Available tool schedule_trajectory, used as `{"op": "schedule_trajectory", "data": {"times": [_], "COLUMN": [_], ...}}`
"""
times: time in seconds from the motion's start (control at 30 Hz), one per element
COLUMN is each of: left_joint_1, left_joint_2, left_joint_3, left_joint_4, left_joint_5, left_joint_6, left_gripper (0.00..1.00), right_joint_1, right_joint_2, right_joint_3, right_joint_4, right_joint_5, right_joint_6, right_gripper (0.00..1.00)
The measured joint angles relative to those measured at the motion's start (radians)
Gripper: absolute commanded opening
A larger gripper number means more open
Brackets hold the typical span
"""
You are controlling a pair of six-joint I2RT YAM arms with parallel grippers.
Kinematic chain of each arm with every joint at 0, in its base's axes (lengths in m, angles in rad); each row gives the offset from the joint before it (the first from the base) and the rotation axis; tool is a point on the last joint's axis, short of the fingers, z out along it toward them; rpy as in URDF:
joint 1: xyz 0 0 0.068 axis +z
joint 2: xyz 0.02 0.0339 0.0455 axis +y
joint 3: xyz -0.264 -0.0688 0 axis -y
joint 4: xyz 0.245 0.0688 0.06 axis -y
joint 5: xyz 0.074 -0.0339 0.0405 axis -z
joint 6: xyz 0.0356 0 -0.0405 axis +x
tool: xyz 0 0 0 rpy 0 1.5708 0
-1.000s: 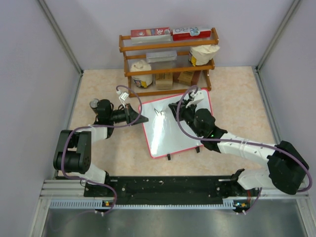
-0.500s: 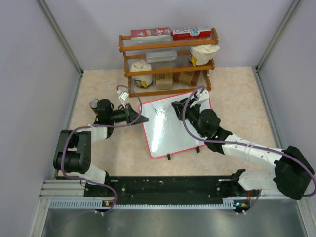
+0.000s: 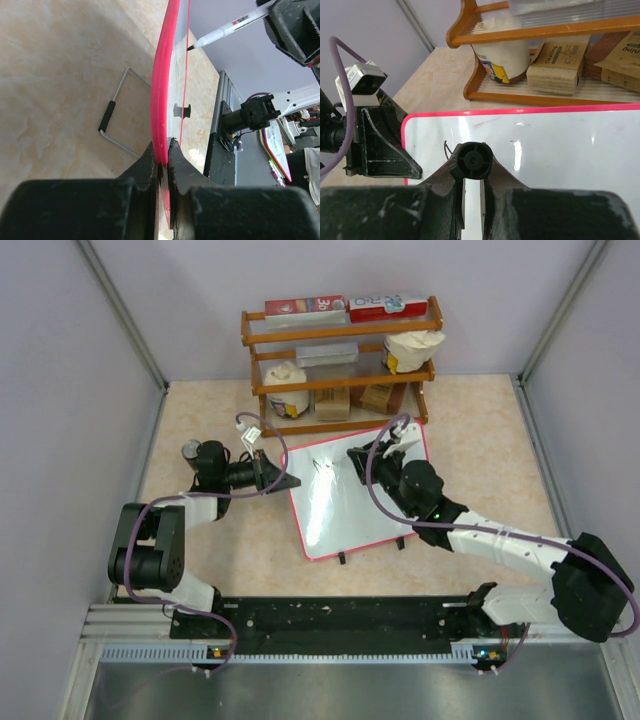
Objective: Write a sentence on the whiteboard
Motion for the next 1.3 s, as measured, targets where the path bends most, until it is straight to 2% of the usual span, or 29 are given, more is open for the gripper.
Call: {"op": "schedule_trajectory", "data": {"times": [1.3], "left_joint_1": [-0.001], "left_joint_2": [0.004], "left_joint_3": [0.008], "left_joint_4": [-0.022], "left_joint_5": [-0.003], "left_joint_6": [0.008], "left_gripper": [0.00], "right_joint_1": [-0.004], "right_joint_2": [0.029], "right_joint_3": [-0.011], "right_joint_4": [-0.012], "right_joint_5": [-0.004], "right_joint_6": [0.029], "right_gripper": [0.00]}}
